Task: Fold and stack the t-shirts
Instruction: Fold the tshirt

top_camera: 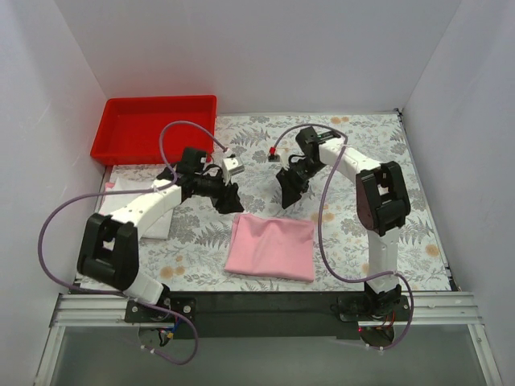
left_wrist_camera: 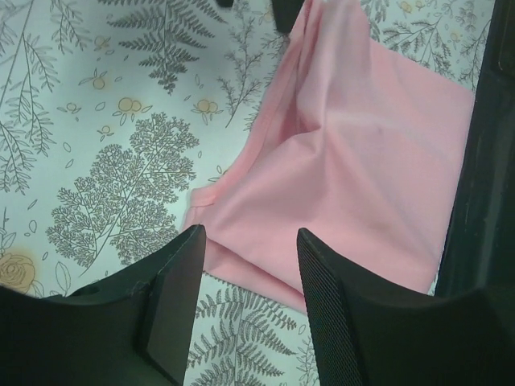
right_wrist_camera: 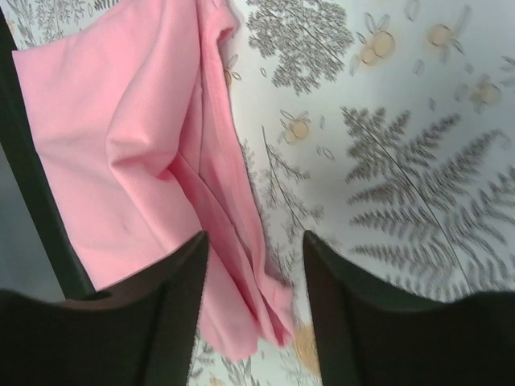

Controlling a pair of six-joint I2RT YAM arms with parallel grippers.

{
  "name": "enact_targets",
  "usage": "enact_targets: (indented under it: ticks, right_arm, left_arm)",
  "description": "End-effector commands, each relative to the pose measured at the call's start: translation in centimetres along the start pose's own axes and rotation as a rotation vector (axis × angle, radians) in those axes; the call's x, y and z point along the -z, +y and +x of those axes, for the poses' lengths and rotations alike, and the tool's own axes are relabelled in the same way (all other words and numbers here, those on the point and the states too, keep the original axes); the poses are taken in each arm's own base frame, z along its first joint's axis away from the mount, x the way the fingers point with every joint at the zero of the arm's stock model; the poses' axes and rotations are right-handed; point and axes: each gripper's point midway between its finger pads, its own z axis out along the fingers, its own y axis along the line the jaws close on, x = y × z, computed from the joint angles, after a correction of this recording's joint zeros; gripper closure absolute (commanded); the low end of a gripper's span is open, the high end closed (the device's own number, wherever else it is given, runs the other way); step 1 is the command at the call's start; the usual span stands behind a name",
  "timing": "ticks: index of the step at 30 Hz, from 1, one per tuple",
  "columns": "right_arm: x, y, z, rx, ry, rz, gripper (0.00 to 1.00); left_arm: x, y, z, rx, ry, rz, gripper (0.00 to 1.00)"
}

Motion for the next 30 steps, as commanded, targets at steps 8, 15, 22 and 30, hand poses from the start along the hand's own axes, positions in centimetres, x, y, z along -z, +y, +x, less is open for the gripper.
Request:
enact_targets:
  ticks: [8, 15, 22, 30]
  right_arm:
    - [7.1, 0.7, 3.5, 0.129, -0.013, 0.058, 0.35]
    - [5.7, 1.3, 6.1, 0.177, 0.026, 0.010, 0.20]
    - [4.8, 1.3, 6.5, 0.188, 0.015, -0.031, 0.21]
    - [3.5, 2.1, 7.3, 0.196, 0.017, -0.071, 0.23]
  left_arm:
    - [-2.6, 2.8, 1.0, 0.089, 0.102, 0.148, 0.48]
    - [-3.8, 4.0, 2.2, 0.085, 0.156, 0.192, 0.46]
    - [-4.2, 3.4, 4.5, 0.120, 0.214, 0.253, 0.45]
    - [-4.4, 2.7, 4.7, 0.142, 0.204, 0.306, 0.44]
